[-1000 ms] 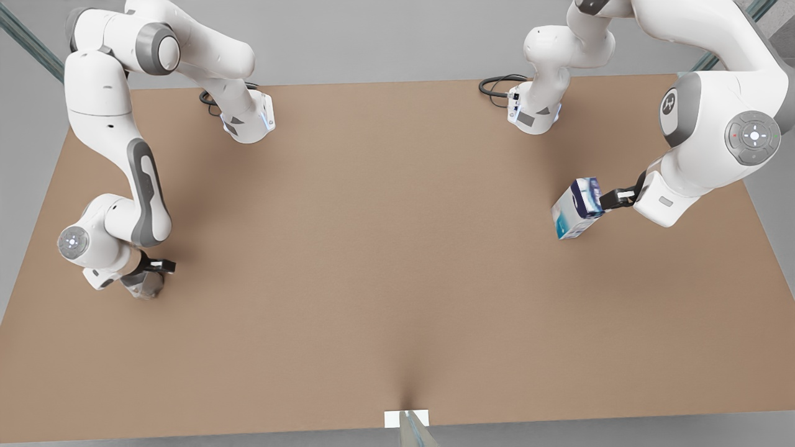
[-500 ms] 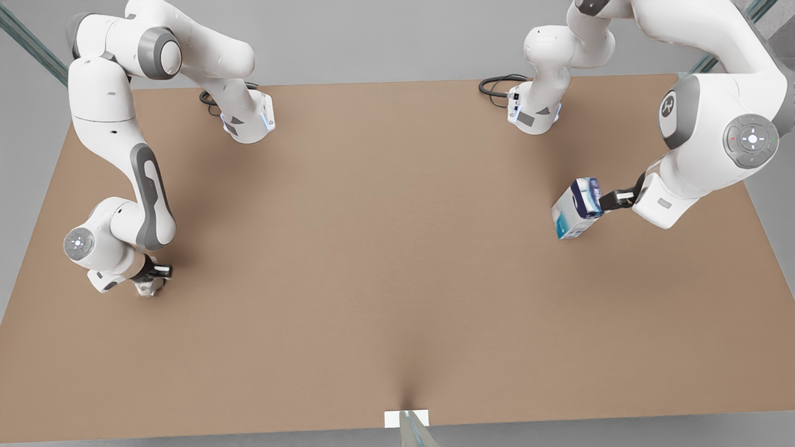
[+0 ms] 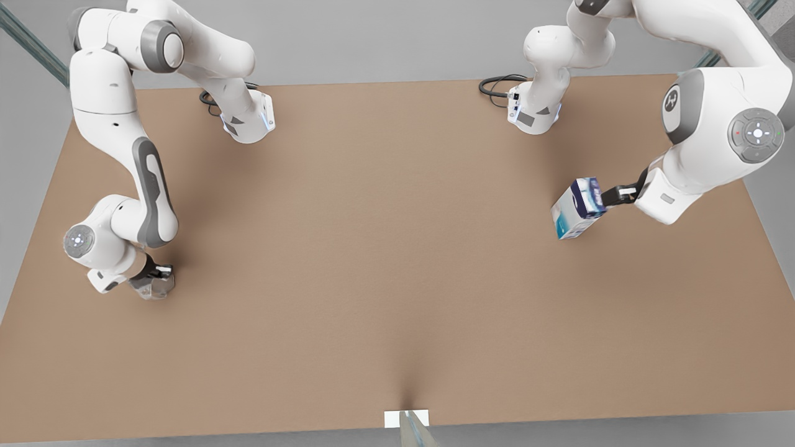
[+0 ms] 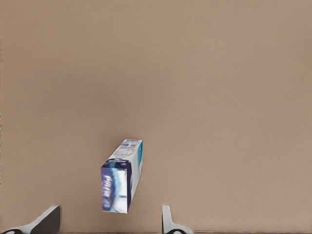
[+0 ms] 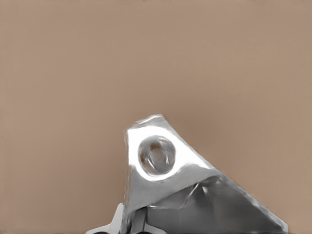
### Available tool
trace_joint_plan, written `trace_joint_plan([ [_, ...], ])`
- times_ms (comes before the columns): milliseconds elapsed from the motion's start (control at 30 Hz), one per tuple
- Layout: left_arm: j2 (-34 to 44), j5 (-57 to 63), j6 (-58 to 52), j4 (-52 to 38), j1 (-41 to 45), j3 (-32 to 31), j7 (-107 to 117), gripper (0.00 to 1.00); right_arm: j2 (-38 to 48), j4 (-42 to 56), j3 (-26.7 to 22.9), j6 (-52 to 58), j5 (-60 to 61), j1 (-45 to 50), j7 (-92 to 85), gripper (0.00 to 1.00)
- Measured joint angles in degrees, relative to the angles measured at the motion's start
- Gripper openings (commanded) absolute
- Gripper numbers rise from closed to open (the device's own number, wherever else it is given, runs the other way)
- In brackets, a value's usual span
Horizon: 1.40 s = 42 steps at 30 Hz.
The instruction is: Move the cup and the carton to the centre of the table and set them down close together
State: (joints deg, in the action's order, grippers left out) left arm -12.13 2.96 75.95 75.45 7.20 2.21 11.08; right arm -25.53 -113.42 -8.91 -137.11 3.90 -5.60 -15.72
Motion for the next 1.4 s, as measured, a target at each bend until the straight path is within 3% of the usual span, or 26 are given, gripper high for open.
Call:
trace_joint_plan([
  [400,1.8,-0.3,-0.3,-0.7,-1.7,-2.6,-0.2,1.0,-2.4,12.6,6.4,7.0,0.0,11.7,12.2,0.21],
  [633,3.1,-0.3,-0.2,1.9,-1.7,-2.6,-0.2,1.0,-11.7,30.4,7.0,18.0,0.1,20.7,19.6,0.21],
  [800,3.7,-0.3,0.1,3.0,-1.7,-2.6,-0.3,1.0,-21.1,42.5,6.9,18.2,0.0,27.3,29.0,0.21],
  [1100,4.2,-0.2,-0.2,5.3,-1.7,-2.5,0.4,1.0,-29.1,52.7,9.2,17.7,-0.1,35.0,43.7,0.21],
  [1400,6.8,-0.3,7.2,20.8,-1.5,-2.1,0.2,1.0,-33.0,57.6,13.5,13.6,0.0,42.3,53.8,0.21],
])
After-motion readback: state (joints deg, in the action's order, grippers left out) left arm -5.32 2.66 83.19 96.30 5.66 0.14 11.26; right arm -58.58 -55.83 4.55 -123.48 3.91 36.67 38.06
